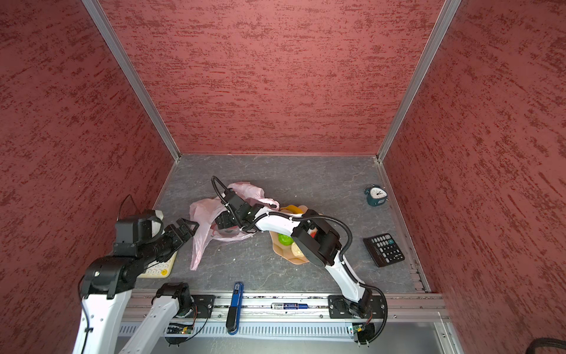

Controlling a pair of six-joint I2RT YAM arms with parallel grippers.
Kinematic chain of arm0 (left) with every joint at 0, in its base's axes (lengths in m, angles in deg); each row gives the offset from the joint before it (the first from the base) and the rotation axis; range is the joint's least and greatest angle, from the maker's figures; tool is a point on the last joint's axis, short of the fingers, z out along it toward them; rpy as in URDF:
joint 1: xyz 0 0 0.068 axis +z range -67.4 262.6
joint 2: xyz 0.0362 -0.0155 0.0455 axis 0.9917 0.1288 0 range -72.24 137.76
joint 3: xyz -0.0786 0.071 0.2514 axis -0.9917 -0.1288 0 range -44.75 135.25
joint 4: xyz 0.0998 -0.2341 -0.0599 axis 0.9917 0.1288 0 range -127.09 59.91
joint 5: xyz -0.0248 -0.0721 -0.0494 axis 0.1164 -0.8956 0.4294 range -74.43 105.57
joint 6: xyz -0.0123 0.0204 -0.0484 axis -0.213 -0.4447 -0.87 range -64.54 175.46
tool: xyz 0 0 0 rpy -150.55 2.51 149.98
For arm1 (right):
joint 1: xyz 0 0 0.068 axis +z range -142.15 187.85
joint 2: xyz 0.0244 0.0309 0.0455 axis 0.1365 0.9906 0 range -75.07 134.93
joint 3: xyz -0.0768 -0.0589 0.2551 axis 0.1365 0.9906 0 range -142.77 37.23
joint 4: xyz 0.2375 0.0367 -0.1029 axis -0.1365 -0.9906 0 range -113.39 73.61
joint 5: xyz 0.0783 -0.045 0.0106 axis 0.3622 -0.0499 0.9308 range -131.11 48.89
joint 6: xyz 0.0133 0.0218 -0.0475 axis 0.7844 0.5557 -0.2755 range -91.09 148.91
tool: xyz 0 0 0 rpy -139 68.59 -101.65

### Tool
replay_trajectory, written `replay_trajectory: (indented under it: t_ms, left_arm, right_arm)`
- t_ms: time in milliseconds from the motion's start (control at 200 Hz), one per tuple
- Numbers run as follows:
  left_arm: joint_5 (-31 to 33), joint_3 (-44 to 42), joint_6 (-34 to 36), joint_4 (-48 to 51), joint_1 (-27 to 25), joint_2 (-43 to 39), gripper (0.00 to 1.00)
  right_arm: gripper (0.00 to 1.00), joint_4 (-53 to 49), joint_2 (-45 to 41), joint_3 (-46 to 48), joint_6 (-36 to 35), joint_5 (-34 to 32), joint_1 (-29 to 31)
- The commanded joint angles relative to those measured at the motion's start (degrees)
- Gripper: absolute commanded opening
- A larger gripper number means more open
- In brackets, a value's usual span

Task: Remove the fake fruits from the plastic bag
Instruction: 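Close the right gripper on the lemon inside the bag while the left holds the bag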

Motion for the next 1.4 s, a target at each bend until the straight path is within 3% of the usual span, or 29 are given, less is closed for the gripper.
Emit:
replay_trajectory:
  t_ms: [0, 260, 441, 501, 651, 797, 1197, 1398]
  left_arm:
    - [1.51, -1.86, 1.42, -14.16, 1.26, 4.72, 0.96]
    - [-1.87, -5.3, 1.49, -28.71, 5.17, 16.59, 0.91]
    - [-4.53, -7.23, 1.12, -37.11, 6.37, 24.1, 0.82]
    - [-4.7, -7.57, 1.11, -39.82, 6.6, 26.42, 0.7]
    - [-6.98, -6.95, 0.28, -44.72, 7.17, 29.67, 0.23]
    - [-8.24, -4.68, 0.86, -44.17, 6.88, 29.02, 0.07]
    - [-11.62, -0.81, 3.55, -36.94, 3.71, 23.68, 0.02]
    - [-12.45, -8.72, 3.81, -31.29, 3.24, 19.36, 0.02]
  right_arm:
    - [0.85, 1.81, -1.71, -0.84, 0.47, 0.97, -0.11]
    - [0.85, 2.08, -2.37, -0.28, 0.46, 0.96, -0.11]
    - [0.85, 1.88, -2.53, -0.29, 0.5, 0.93, -0.08]
    - [0.84, 1.76, -2.7, -0.21, 0.36, 0.72, -0.1]
    - [0.84, 2.38, -2.83, 0.74, 0.24, 0.44, -0.11]
    - [0.85, 5.67, -3.54, 2.69, 0.64, 0.67, -0.2]
    - [0.87, 17.29, -6.38, 8.45, 3.88, 2.74, -1.95]
    - [0.89, 15.85, -6.14, 7.7, 4.07, 1.25, -2.08]
